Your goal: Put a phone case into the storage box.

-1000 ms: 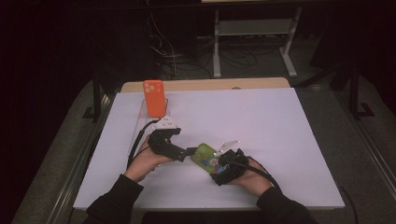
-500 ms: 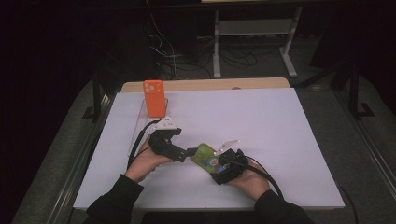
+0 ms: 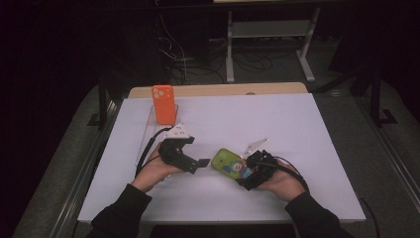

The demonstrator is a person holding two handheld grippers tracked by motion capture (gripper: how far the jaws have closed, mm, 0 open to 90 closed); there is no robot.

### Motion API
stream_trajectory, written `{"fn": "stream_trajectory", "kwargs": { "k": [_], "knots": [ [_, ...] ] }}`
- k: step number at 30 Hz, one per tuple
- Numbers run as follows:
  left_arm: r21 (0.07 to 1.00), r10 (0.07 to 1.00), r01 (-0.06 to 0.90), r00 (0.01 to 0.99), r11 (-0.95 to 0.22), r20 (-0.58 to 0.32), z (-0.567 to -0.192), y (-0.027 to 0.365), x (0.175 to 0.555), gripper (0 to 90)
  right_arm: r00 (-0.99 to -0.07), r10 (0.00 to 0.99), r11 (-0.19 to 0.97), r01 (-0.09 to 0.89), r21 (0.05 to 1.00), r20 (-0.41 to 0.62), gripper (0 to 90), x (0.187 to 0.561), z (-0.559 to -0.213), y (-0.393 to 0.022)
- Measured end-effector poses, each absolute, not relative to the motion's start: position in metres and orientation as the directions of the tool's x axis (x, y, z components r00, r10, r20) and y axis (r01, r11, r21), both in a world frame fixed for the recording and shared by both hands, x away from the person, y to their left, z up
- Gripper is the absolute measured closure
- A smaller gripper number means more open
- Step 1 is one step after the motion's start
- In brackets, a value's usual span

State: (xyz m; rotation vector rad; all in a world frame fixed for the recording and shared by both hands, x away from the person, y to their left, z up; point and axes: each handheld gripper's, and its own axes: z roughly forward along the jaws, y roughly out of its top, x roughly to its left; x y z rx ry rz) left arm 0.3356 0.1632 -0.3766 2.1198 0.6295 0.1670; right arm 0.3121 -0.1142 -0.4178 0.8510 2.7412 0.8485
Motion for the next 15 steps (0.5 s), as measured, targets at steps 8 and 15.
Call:
{"fn": "stream_trajectory", "kwargs": {
  "k": [8,15],
  "knots": [
    [0.796,0.403,0.316,0.91,-0.516,-0.1,-0.372,0.156,0.34,0.0,-0.893,0.449,0.723,0.361,0.59,-0.004,15.1,0.325,-0.396,-0.136],
    [0.799,0.326,0.25,0.943,-0.547,-0.072,-0.368,0.147,0.345,0.0,-0.931,0.365,0.744,0.296,0.599,0.007,15.1,0.336,-0.385,-0.146]
  ]
}}
